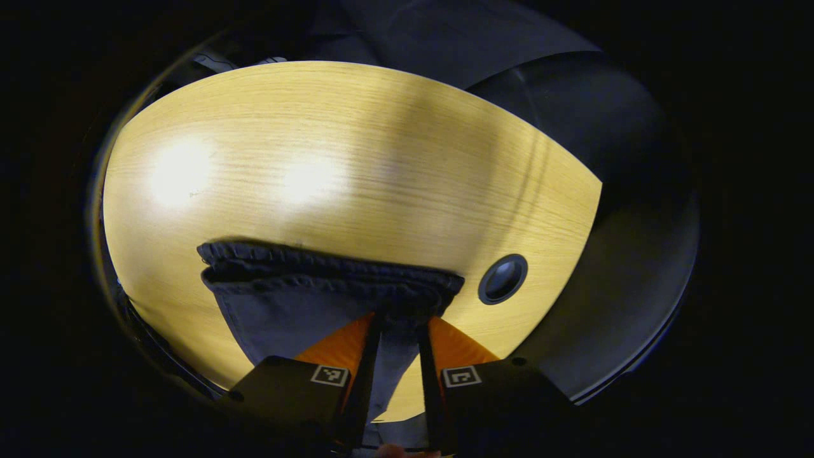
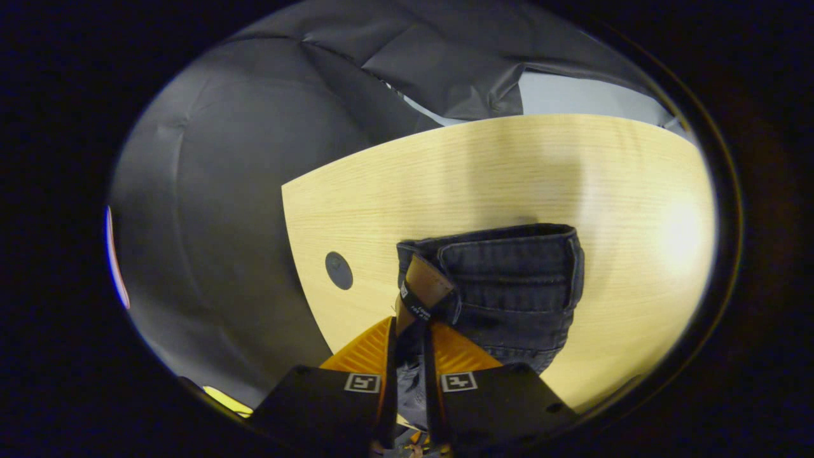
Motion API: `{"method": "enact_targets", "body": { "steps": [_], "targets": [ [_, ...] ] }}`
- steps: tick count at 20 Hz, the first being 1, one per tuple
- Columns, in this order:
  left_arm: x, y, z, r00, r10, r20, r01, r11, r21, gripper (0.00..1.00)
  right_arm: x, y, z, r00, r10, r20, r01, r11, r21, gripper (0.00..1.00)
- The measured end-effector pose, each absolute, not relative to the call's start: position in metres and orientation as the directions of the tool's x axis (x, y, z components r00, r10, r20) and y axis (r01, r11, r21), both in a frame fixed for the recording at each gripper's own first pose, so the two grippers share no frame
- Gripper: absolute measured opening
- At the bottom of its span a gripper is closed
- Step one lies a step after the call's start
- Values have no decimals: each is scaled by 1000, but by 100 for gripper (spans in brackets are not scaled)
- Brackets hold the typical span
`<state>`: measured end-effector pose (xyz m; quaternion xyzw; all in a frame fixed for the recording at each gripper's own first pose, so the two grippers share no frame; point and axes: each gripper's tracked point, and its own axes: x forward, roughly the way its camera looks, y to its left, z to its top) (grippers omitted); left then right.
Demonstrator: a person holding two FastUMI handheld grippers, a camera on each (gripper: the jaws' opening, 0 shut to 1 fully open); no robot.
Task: Grasp the waist and the cuffs of the jeans and fold them to make the two legs overlap; first hold the waist and fold one-third of the jeans toward the cuffs, then hold the cuffs and fold the remaining one-third in the same direction to finish folding.
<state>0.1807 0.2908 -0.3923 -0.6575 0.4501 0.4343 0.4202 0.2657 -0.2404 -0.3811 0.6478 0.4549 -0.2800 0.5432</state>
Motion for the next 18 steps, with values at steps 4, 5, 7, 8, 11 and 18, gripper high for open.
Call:
{"method": "enact_targets", "body": {
  "steps": [4,5,7,8,11,18],
  "targets": [
    [191,288,-363,153,-213,-965,-988,-57,-144,68,271,-243,-367,470,242,-849,862,80,500,45],
    [195,289,-352,145,-195,-970,-988,23,-152,55,268,-243,-360,473,234,-849,856,107,506,57],
    [205,287,-321,147,-170,-974,-967,183,-178,64,263,-241,-347,483,235,-844,841,146,522,68],
    [214,283,-298,178,-159,-971,-944,250,-214,66,259,-239,-343,487,235,-841,831,171,529,78],
    [235,272,-221,285,-95,-954,-857,420,-298,66,240,-234,-307,502,213,-838,780,307,545,83],
    [268,242,3,759,151,-633,-472,797,-377,68,198,-217,-177,696,89,-713,462,705,539,90]
  ]
}}
